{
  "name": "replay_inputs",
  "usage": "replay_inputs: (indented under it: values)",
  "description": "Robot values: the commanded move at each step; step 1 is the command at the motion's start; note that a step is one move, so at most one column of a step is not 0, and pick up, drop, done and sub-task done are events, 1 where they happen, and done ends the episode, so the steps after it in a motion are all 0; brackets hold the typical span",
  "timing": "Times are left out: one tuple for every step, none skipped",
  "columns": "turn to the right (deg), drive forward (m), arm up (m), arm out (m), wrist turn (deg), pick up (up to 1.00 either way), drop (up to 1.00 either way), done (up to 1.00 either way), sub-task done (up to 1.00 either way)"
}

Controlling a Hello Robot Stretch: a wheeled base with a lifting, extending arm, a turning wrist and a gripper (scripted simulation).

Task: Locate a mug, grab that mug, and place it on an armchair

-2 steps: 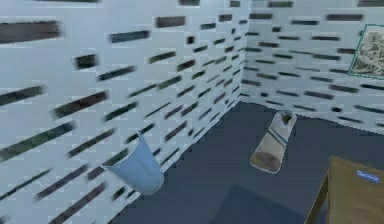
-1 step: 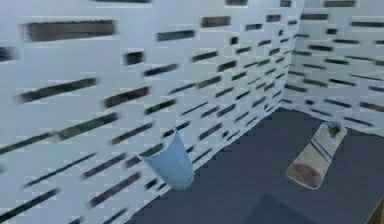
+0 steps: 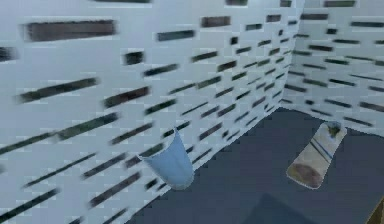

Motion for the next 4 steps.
replay_inputs:
  values:
    - [0.0, 0.0, 0.32, 0.0, 0.0, 0.0, 0.0, 0.0, 0.0]
    - [0.0, 0.0, 0.0, 0.44, 0.0, 0.0, 0.0, 0.0, 0.0]
    - [0.0, 0.0, 0.0, 0.0, 45.0, 0.0, 0.0, 0.0, 0.0]
    - [0.0, 0.0, 0.0, 0.0, 45.0, 0.0, 0.0, 0.0, 0.0]
